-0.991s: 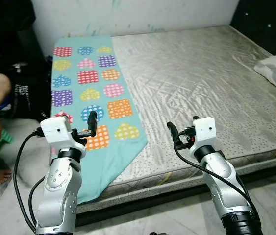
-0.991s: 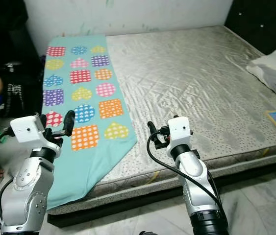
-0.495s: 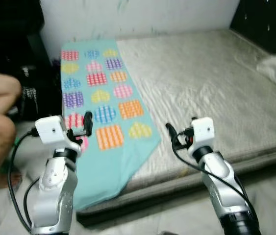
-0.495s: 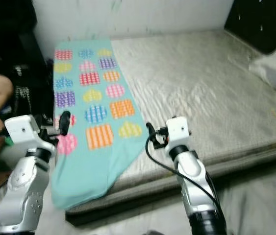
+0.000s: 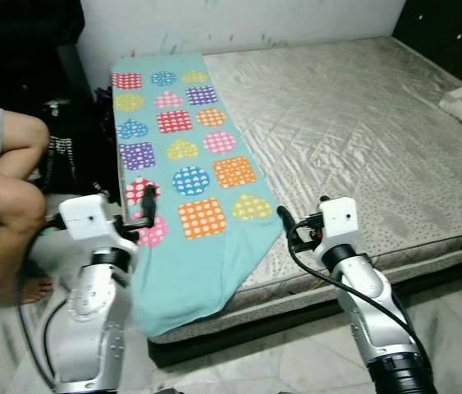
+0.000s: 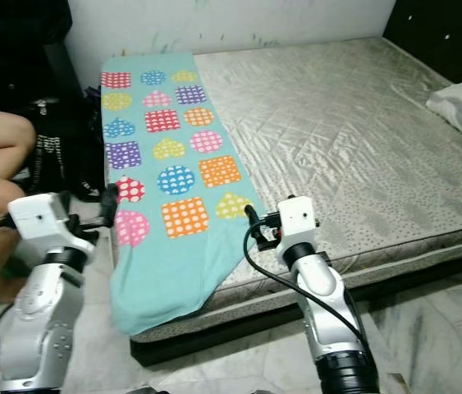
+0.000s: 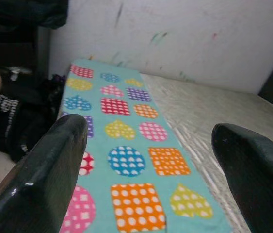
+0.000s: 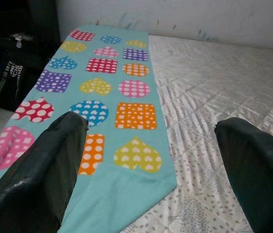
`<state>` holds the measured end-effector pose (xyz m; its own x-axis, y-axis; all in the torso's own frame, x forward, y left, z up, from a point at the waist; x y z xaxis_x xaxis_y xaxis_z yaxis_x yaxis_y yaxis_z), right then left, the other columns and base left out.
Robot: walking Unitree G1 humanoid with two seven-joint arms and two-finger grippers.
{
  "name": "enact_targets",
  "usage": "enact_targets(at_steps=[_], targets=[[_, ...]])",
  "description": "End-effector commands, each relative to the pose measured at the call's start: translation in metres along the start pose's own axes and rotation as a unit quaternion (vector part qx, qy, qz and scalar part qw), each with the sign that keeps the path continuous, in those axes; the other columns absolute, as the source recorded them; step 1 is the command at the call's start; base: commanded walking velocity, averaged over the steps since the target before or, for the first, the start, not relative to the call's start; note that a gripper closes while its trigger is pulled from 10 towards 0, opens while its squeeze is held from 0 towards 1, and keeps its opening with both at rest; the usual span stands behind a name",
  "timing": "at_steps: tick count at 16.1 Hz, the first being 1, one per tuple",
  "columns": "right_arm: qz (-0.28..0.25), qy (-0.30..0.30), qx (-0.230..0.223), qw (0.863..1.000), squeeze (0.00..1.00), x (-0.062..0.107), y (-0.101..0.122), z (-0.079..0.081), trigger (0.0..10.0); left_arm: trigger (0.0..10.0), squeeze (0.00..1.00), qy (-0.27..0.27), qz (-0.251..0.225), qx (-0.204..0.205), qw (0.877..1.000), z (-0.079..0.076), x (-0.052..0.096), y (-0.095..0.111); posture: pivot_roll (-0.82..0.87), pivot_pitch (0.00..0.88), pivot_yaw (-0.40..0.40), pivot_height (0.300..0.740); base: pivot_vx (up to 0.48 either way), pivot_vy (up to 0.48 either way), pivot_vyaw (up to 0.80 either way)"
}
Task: Clean up the room
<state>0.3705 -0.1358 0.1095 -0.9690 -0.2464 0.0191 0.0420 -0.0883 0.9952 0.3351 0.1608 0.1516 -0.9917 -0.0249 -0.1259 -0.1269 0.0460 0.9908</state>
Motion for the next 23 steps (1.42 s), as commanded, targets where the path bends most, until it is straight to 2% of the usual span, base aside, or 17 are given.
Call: enact_targets(at_steps=[1,12,23], targets=[[0.0,-0.002,0.004,1.0,0.0,0.001,0.0,-0.002,10.0,10.0,0.0,-0.006,-0.011,-0.002,1.0,-0.001,0.001,0.006,-0.15,0.103,0.019,0.74,0.247,0.0,0.0],[0.0,0.004,0.018,1.0,0.0,0.001,0.0,0.001,10.0,10.0,0.0,-0.016,-0.013,-0.003,1.0,-0.004,0.001,0.006,-0.15,0.097,0.022,0.74,0.298,0.0,0.0],[-0.002,-0.012,0.02,1.0,0.0,0.001,0.0,-0.014,10.0,10.0,0.0,0.001,0.004,-0.01,1.0,0.0,0.0,0.0,-0.15,0.106,0.023,0.74,0.0,0.0,0.0]])
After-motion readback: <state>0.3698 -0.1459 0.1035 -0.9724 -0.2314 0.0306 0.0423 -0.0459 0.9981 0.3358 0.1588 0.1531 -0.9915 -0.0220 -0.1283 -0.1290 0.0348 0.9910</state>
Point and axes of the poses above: a point about 5 cm out from each wrist's last joint towards the gripper, its own x axis pointing back from the gripper into the wrist, its own y axis along the axis of the wrist's last joint, z = x × y, the point moved 6 cm from there along -x, pointing out of the wrist towards the gripper, and after that the axes turned 12 degrees about -x, right-handed, at the moved point
